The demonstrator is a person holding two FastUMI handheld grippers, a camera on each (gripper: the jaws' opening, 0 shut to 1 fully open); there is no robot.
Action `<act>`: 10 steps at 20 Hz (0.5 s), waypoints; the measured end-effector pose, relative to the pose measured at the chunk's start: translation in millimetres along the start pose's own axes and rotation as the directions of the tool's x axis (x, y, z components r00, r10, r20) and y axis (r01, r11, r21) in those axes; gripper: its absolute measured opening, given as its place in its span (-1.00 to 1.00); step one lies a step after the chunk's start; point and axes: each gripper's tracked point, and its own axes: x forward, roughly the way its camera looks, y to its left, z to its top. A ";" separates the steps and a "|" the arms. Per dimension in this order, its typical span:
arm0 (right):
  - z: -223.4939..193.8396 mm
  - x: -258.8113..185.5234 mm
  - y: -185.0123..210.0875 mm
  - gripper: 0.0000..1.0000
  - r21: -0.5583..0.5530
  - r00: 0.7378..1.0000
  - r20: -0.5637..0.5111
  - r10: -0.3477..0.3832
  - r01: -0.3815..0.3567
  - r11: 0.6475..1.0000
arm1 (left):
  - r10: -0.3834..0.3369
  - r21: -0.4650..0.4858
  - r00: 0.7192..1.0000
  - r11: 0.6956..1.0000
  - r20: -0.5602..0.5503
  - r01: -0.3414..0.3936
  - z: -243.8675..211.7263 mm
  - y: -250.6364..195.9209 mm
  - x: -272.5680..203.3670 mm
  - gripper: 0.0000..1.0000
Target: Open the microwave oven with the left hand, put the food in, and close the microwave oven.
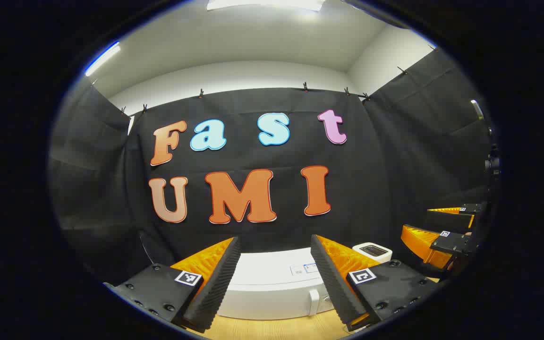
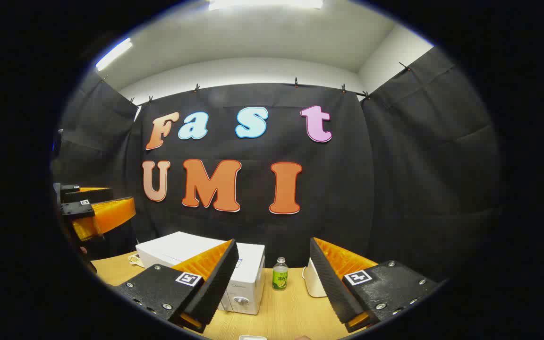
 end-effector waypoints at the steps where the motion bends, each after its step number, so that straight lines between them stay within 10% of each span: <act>1: 2.0 -1.3 -2.3 0.88 -0.003 1.000 0.004 -0.001 0.001 1.000 | 0.002 -0.001 1.000 1.000 -0.003 -0.002 -0.7 -1.3 -0.1 0.84; 10: 0.0 -9.1 -14.5 0.88 0.000 1.000 -0.003 -0.013 0.013 1.000 | -0.002 0.008 1.000 1.000 0.005 0.002 6.2 -10.2 0.9 0.95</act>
